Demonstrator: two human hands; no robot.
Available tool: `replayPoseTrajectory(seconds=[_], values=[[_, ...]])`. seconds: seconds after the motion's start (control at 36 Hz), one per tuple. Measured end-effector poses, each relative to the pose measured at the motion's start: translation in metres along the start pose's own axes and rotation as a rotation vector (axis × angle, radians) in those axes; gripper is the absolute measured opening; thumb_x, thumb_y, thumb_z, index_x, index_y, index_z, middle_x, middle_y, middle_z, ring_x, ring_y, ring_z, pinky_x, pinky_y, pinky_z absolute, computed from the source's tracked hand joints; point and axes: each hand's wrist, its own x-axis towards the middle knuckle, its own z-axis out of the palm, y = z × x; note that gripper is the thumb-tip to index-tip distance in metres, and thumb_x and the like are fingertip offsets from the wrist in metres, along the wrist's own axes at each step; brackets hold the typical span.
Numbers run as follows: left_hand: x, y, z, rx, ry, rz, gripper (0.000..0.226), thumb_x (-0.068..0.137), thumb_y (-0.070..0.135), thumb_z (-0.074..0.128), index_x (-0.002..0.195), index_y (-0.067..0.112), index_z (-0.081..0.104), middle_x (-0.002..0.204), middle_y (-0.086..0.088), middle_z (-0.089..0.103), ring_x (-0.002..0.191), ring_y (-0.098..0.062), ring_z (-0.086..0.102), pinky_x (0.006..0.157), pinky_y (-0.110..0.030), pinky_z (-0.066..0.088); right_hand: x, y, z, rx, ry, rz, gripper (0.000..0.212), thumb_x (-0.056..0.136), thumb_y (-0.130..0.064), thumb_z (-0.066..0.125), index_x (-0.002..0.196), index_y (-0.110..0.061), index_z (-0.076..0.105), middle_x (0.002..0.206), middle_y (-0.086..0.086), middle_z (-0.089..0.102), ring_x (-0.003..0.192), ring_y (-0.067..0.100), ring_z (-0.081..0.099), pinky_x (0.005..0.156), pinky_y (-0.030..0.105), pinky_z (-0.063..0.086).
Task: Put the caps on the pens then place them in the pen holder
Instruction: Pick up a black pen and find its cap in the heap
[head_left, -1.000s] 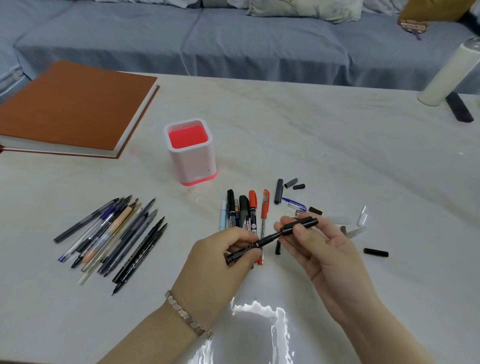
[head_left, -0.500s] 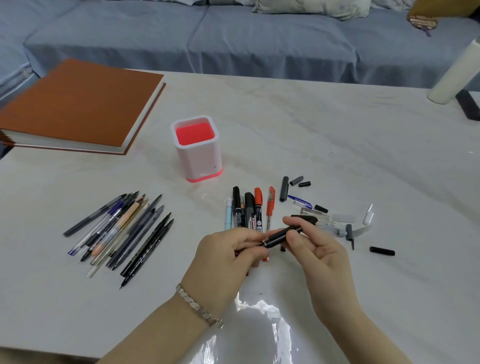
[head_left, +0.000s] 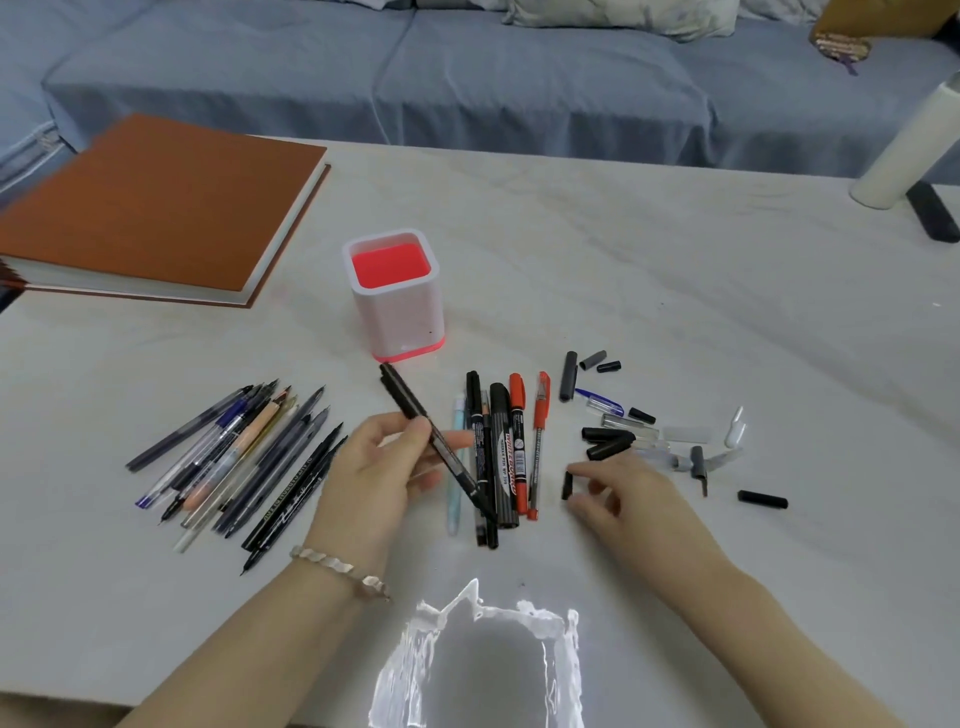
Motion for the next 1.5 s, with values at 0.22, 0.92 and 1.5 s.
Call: replayPoseTrajectory(seconds=[0.22, 0.92, 1.5], values=[[-0.001, -0.002, -0.014, -0.256, 0.1, -0.039, 0.022, 0.084, 0.003, 0.054, 0.102, 0.015, 0.047, 0.063, 0.0, 0.072, 0.049, -0.005, 0.061, 0.044, -0.017, 0.049, 0.006, -0.017, 0.013, -0.076, 0.053, 0.076, 0.026, 0.089, -0.027, 0.052, 0.113, -0.019, 0.055, 0.101, 0.001, 0.051, 0.091, 0.018, 0.053, 0.077, 0.026, 0.041], [-0.02, -0.008, -0.014, -0.232, 0.088, 0.062, 0.033, 0.075, -0.008, 0.059, 0.089, 0.021, 0.052, 0.063, -0.004, 0.072, 0.058, -0.016, 0.069, 0.047, -0.019, 0.054, -0.034, -0.058, -0.022, 1.128, 0.16, 0.113, 0.021, 0.067, 0.008, 0.071, 0.069, -0.013, 0.069, 0.059, -0.004, 0.071, 0.055, 0.002, 0.065, 0.057, 0.007, 0.048], [-0.025, -0.005, -0.01, -0.233, 0.102, 0.061, 0.031, 0.072, -0.009, 0.061, 0.084, 0.018, 0.051, 0.063, -0.005, 0.071, 0.056, -0.017, 0.069, 0.046, -0.02, 0.053, -0.032, -0.056, -0.03, 1.05, 0.163, 0.033, 0.028, 0.067, 0.008, 0.072, 0.064, -0.02, 0.072, 0.061, -0.006, 0.072, 0.058, 0.001, 0.065, 0.058, 0.007, 0.048]])
